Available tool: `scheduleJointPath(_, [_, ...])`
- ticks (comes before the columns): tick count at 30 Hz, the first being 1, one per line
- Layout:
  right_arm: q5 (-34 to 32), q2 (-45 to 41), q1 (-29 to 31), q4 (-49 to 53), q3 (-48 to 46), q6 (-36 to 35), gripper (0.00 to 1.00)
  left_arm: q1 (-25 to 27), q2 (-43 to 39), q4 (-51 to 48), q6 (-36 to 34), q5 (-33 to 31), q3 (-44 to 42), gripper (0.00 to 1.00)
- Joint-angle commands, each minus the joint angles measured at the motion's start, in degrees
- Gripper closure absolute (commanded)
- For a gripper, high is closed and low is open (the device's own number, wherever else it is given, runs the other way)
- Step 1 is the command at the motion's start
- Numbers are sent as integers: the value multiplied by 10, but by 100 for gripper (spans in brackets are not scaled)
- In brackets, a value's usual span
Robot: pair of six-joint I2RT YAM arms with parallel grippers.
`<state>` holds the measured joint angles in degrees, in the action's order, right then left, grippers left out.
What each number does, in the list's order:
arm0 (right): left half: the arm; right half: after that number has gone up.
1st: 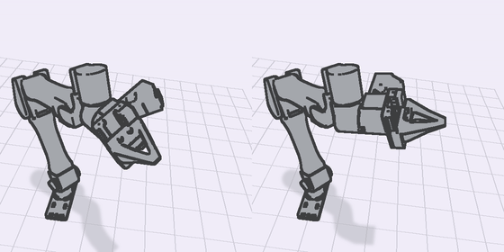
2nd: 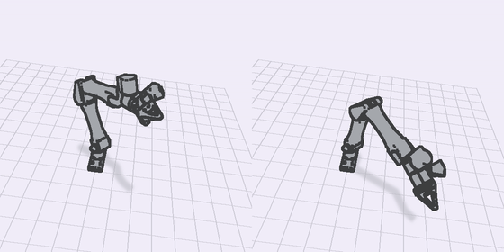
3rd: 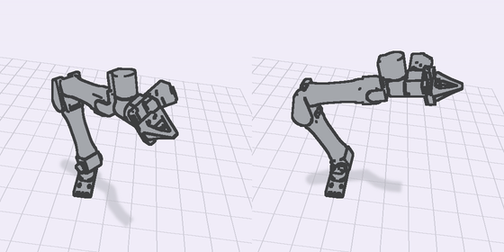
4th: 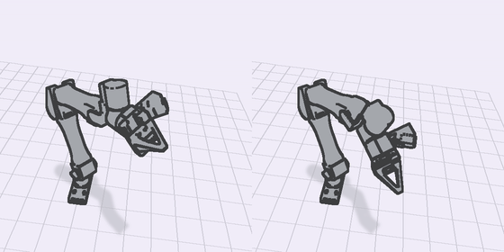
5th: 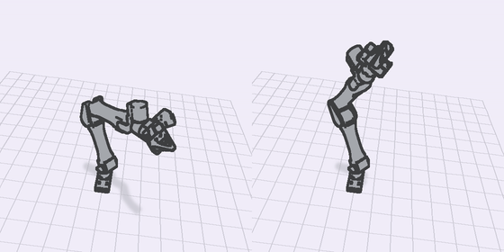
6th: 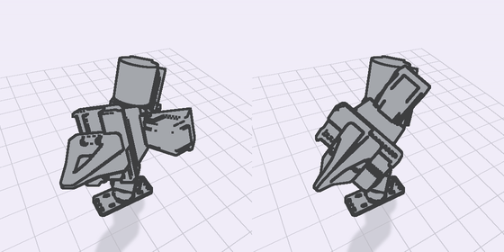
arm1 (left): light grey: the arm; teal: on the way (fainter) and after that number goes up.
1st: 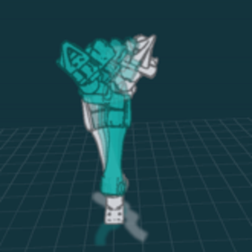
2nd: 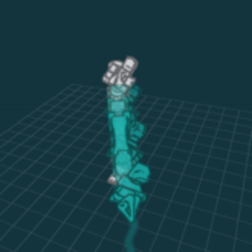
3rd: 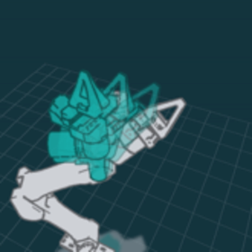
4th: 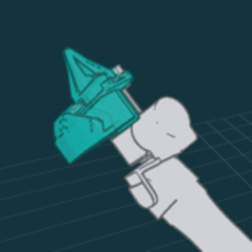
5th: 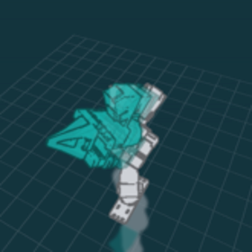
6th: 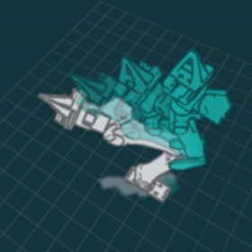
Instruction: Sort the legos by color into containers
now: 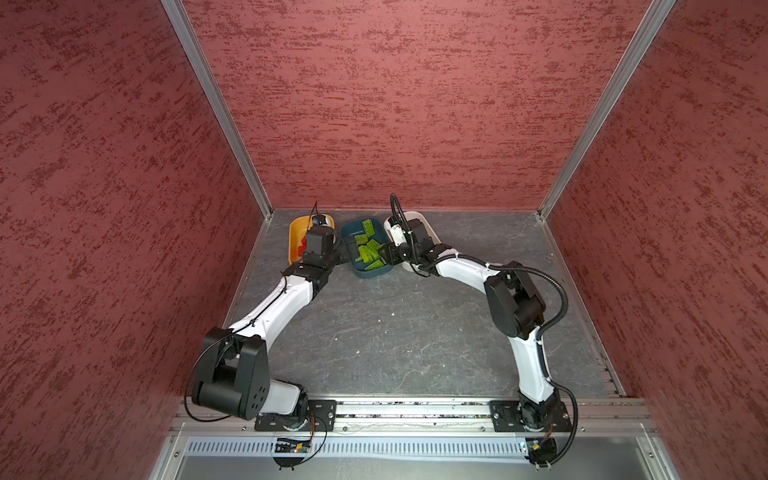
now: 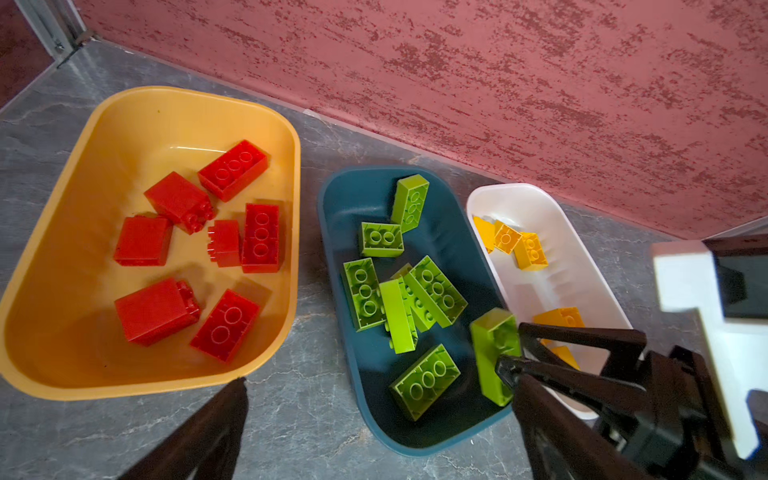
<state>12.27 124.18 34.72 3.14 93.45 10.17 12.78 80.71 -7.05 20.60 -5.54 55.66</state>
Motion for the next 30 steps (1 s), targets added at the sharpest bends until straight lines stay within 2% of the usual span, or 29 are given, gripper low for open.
scheduleJointPath(1, [-21, -19, 3, 20, 8, -31, 34, -11, -15, -17, 10, -39, -4, 0])
scheduleJointPath(4, [-18, -79, 3, 3, -36, -48, 26, -23, -28, -18, 6, -73, -14, 1])
scheduleJointPath(6, [-18, -138, 2, -22, -86, -60, 16, -36, -37, -20, 8, -96, -25, 1])
scheduleJointPath(8, [-36, -199, -2, -63, -148, -60, 12, -51, -49, -18, 13, -117, -42, 1])
scheduleJointPath(9, [-49, -234, -7, -86, -185, -59, 3, -59, -55, -16, 15, -129, -53, 1])
scheduleJointPath(11, [-100, -296, -16, -126, -256, -48, 1, -76, -65, -7, 19, -145, -76, 1])
scheduleJointPath(16, [-291, -450, -74, -209, -443, -36, 1, -136, -56, 11, 22, -195, -130, 1])
scheduleJointPath(18, [-329, -486, -123, -208, -499, -20, 1, -166, -39, 17, 22, -174, -143, 1])
scheduleJointPath(21, [-348, -523, -208, -181, -554, 19, 1, -201, -4, 32, 20, -143, -152, 1])
scheduleJointPath(24, [-384, -547, -265, -215, -614, -14, 1, -213, 30, 107, -25, -84, -172, 1])
scheduleJointPath(28, [-354, -536, -334, -233, -657, -31, 1, -213, 57, 157, -55, -26, -166, 0])
scheduleJointPath(30, [-311, -525, -365, -273, -684, -37, 1, -204, 54, 232, -71, -1, -189, 0])
